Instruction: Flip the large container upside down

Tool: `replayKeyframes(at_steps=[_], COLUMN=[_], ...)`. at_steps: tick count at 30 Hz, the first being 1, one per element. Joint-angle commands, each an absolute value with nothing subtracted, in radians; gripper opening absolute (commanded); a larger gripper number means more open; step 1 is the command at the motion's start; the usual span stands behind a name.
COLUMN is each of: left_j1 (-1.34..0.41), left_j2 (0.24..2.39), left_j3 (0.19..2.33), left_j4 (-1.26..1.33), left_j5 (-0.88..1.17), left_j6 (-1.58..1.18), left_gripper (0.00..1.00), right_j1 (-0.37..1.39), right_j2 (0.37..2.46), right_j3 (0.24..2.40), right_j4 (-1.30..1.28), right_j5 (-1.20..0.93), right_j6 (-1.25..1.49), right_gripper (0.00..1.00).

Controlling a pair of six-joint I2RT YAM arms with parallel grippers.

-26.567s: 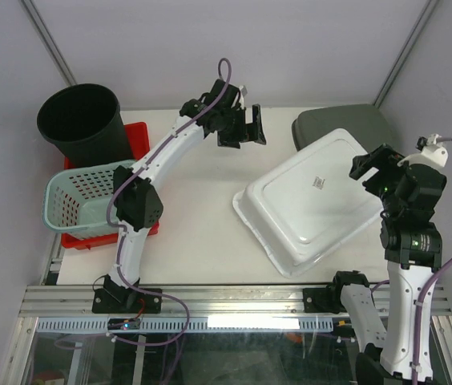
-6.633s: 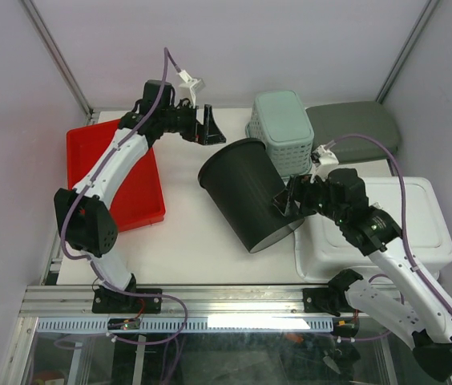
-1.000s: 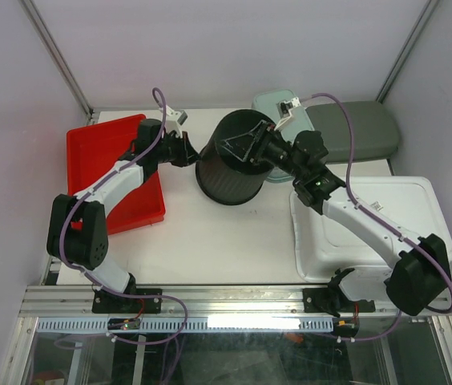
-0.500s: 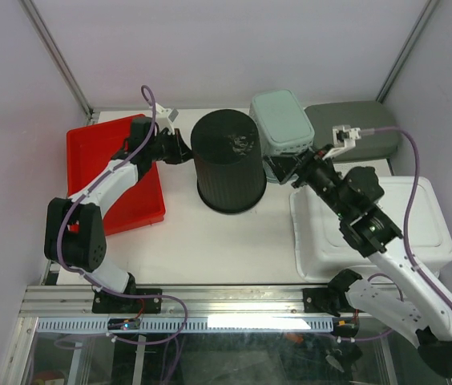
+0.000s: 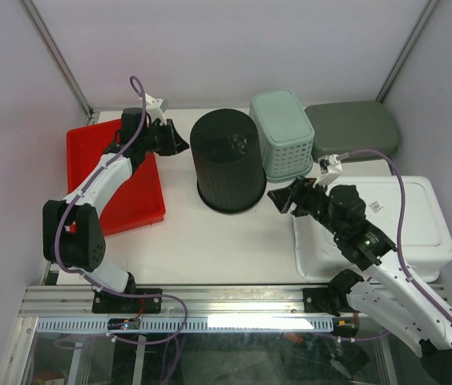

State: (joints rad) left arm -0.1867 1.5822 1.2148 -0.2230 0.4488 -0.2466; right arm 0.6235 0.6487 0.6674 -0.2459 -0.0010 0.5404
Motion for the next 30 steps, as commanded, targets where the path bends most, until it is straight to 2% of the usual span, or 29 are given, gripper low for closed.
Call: replayKeyframes(at_steps=[1, 4, 11, 18, 27, 30], left_j1=[-0.168, -0.148, -0.086, -0.065, -0.062, -0.059], left_j2=[1.503, 1.479, 1.411, 1.332, 1.172, 1.122], left_j3=[1.278, 1.284, 1.305, 1.377, 1.313, 1.310], left_j4=[-0.247, -0.277, -0.348, -0.460, -0.513, -0.519], left_j5=[0.424, 0.396, 0.369, 0.228, -0.031, -0.096], left_j6=[-0.243, -0.241, -0.277, -0.311, -0.396, -0.399], left_gripper=[0.17, 0.21, 0.37, 0.39, 0.41, 0.45], right_j1=[0.624, 0.623, 0.625, 0.657, 0.746, 0.747], right_j2=[0.671, 0.710, 0.816, 1.010, 1.568, 1.660], right_j3=[0.640, 0.623, 0.614, 0.605, 0.966, 1.068], right_j4=[-0.184, -0.136, -0.006, 0.272, 0.599, 0.601], right_j5=[-0.049, -0.072, -0.088, -0.050, 0.125, 0.124], right_j6=[0.542, 0.562, 0.602, 0.676, 0.766, 0.775], right_gripper=[0.68, 0.68, 0.67, 0.61, 0.62, 0.63])
